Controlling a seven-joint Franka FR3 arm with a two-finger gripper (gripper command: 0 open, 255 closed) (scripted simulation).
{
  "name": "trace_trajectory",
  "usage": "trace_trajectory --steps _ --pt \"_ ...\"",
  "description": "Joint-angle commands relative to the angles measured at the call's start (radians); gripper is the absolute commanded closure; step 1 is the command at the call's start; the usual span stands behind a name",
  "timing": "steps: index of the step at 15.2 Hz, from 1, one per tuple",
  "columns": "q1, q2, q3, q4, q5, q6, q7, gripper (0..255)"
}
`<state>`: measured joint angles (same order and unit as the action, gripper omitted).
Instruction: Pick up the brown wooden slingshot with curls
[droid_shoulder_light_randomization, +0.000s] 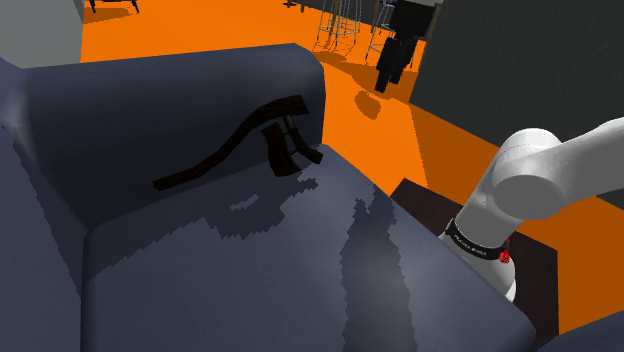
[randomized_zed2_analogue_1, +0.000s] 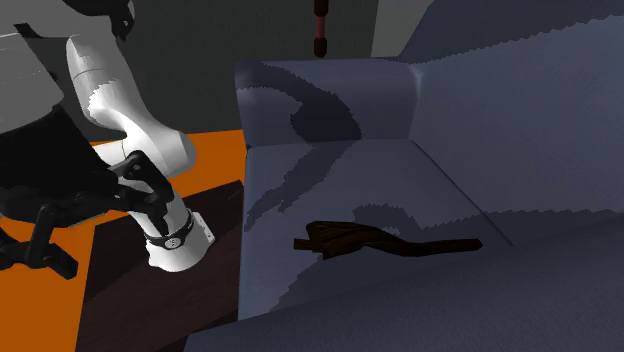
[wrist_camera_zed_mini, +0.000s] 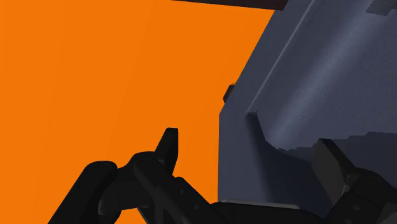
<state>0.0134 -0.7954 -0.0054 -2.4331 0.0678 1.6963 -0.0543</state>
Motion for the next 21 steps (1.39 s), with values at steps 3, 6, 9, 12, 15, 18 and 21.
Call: trace_trajectory --steps 3,6,9,12,15,18,21 --pt "0.024 0.011 0.039 -0.015 0.025 0.037 0.025 0" --pt "0.059 0.036 0.098 -0.032 0.060 0.094 0.061 0" --pt "0.092 0.070 0.158 -0.039 0.092 0.153 0.098 0" --pt "0.123 0.114 0.218 -0.037 0.119 0.212 0.135 0" --pt "0.150 0.166 0.280 -0.027 0.139 0.272 0.172 0" --pt "0.172 0.226 0.343 -0.008 0.150 0.332 0.212 0" --pt "0.176 0.241 0.356 -0.027 0.154 0.369 0.217 0"
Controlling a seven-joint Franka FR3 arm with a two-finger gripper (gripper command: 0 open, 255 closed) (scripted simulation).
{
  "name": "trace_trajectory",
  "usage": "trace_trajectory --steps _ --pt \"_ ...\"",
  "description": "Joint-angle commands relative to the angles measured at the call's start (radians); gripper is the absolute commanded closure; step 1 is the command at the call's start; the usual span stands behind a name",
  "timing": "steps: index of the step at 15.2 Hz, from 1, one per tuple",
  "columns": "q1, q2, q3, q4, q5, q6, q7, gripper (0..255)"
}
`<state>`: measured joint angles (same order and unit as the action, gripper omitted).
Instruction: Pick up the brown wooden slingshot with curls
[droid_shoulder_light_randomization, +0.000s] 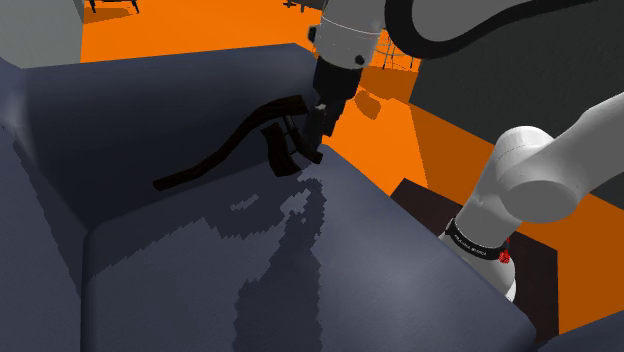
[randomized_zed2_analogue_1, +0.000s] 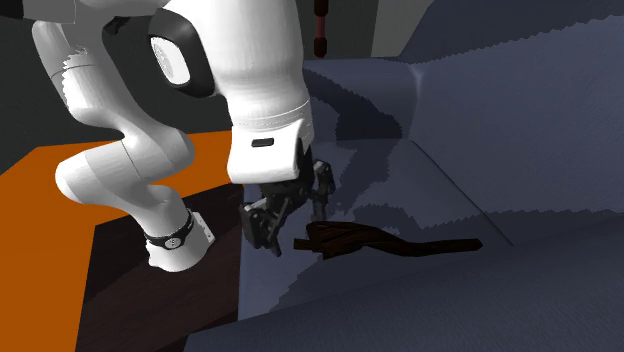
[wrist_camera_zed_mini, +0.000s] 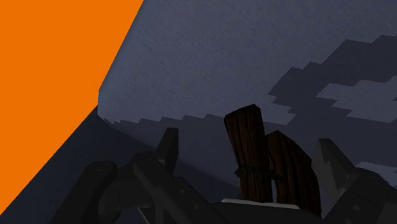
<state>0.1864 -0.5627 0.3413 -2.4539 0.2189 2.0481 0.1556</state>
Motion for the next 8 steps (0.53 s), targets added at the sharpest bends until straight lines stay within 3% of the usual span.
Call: trace_trajectory --steps 1,7,8 --pt "0.004 0.011 0.012 -0.018 0.005 0.031 0.006 0" --pt "0.006 0.029 0.023 -0.067 0.011 0.098 0.005 0" --pt "0.005 0.029 0.022 -0.066 0.011 0.096 0.005 255"
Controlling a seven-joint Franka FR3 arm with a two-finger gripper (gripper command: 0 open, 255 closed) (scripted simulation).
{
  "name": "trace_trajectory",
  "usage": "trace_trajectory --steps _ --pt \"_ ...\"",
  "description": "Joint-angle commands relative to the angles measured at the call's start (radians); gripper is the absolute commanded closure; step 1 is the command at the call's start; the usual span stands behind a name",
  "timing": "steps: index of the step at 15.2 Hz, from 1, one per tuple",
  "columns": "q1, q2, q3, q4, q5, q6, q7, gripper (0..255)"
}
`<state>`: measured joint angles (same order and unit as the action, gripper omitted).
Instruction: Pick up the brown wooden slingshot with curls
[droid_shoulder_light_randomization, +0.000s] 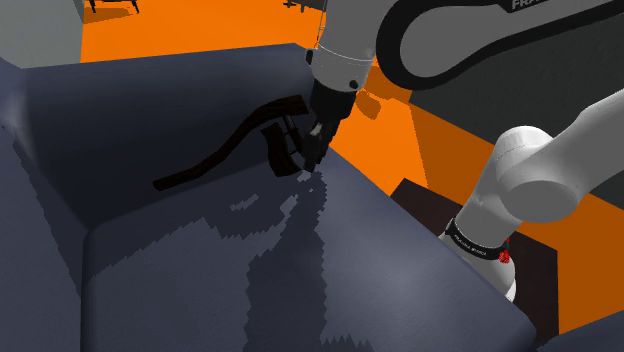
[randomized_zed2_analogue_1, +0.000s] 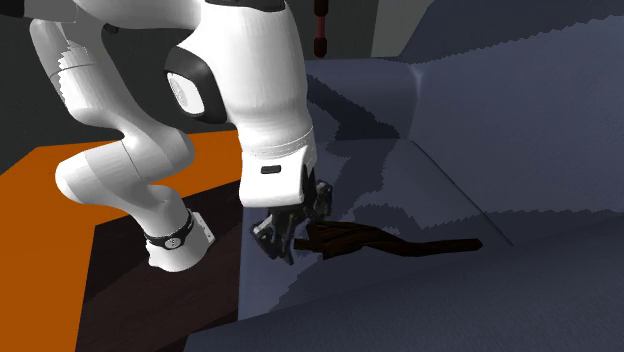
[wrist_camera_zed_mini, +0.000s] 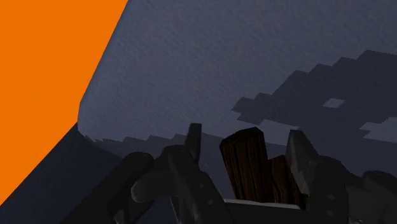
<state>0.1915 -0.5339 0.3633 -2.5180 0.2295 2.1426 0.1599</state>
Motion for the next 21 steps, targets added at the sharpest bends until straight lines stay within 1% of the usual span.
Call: trace_trajectory --steps 1,9,21 --pt "0.000 0.001 0.001 -0.001 0.000 0.002 0.000 255" --pt "0.001 0.000 0.001 -0.003 0.001 0.003 0.001 255" --pt "-0.008 -0.034 -0.025 0.134 -0.017 -0.167 0.005 255"
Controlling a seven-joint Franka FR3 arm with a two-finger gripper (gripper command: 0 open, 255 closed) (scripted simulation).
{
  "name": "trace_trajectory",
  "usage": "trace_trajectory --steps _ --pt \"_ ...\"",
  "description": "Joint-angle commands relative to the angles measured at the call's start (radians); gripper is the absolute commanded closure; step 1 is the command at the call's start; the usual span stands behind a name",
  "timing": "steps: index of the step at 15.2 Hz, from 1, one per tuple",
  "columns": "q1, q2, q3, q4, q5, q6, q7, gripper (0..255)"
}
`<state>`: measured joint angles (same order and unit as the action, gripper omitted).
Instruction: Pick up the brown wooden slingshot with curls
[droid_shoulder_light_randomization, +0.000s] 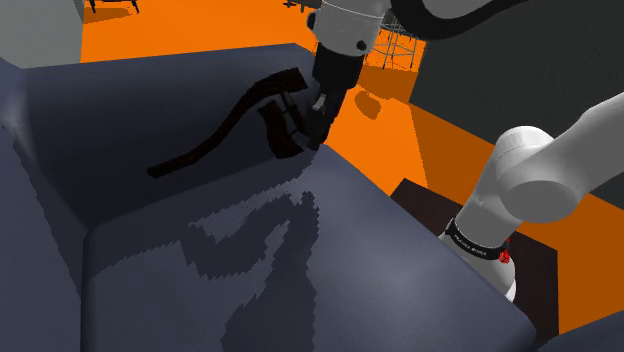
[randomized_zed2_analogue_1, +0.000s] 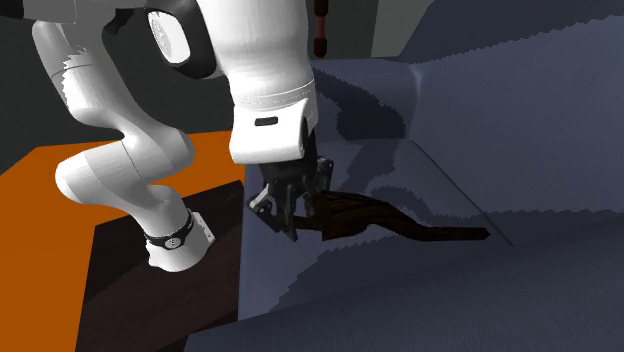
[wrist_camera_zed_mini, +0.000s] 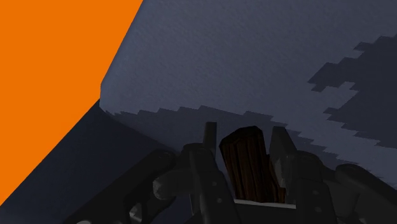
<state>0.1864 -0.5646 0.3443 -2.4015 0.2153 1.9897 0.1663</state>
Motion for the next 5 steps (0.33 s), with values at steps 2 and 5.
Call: trace_trajectory --steps 2,5 --pt "-0.005 -0.005 -0.010 0.043 -0.006 -0.041 0.000 255" --pt "-0.006 -0.006 -0.012 0.057 -0.008 -0.057 0.000 255"
